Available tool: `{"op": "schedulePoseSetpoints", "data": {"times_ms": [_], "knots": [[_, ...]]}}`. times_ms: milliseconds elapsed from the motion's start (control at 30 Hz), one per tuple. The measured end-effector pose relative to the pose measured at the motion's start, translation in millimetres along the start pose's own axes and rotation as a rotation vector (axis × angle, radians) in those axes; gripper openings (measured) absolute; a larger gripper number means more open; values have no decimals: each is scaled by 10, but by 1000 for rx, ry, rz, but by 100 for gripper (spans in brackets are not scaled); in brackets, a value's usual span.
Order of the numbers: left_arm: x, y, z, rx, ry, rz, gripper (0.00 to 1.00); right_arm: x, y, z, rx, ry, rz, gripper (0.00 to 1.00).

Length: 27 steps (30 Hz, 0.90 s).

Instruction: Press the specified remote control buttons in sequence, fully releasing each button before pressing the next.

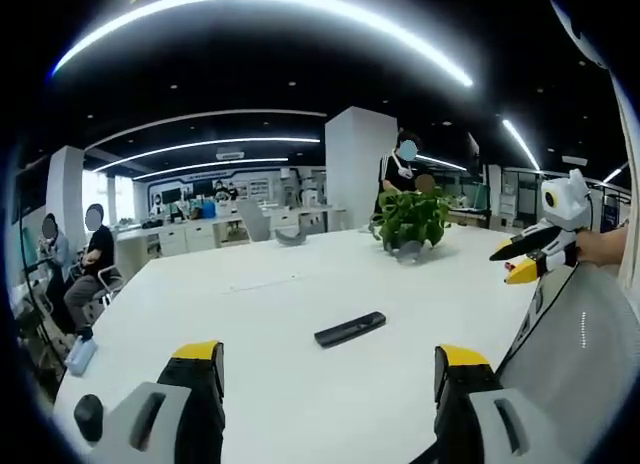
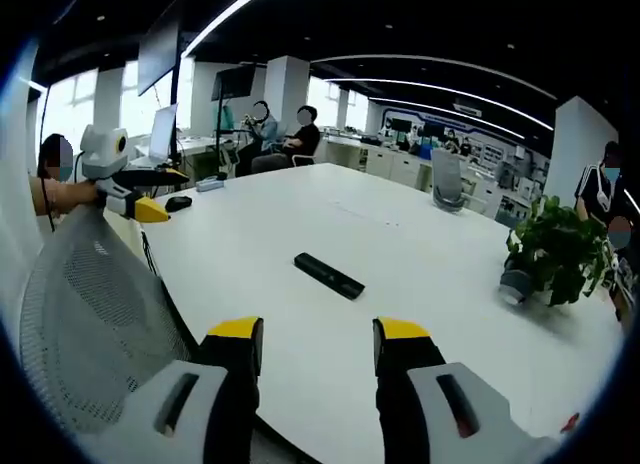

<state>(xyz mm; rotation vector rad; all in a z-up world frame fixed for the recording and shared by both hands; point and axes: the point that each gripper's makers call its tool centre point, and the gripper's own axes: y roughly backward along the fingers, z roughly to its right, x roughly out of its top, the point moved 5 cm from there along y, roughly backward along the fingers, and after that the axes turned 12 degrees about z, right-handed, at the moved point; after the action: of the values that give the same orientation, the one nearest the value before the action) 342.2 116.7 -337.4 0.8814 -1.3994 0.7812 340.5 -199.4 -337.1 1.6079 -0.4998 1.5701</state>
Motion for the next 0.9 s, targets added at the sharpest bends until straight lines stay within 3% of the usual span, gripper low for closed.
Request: {"op": "schedulePoseSetpoints", "data": {"times_ms": [767, 900], "knots": [[15, 0, 20, 4, -4, -8, 90, -6, -1, 9, 2, 8, -1, 41], [14, 1, 23, 6, -10, -14, 90, 10, 6, 6, 1, 22, 7, 36]]}}
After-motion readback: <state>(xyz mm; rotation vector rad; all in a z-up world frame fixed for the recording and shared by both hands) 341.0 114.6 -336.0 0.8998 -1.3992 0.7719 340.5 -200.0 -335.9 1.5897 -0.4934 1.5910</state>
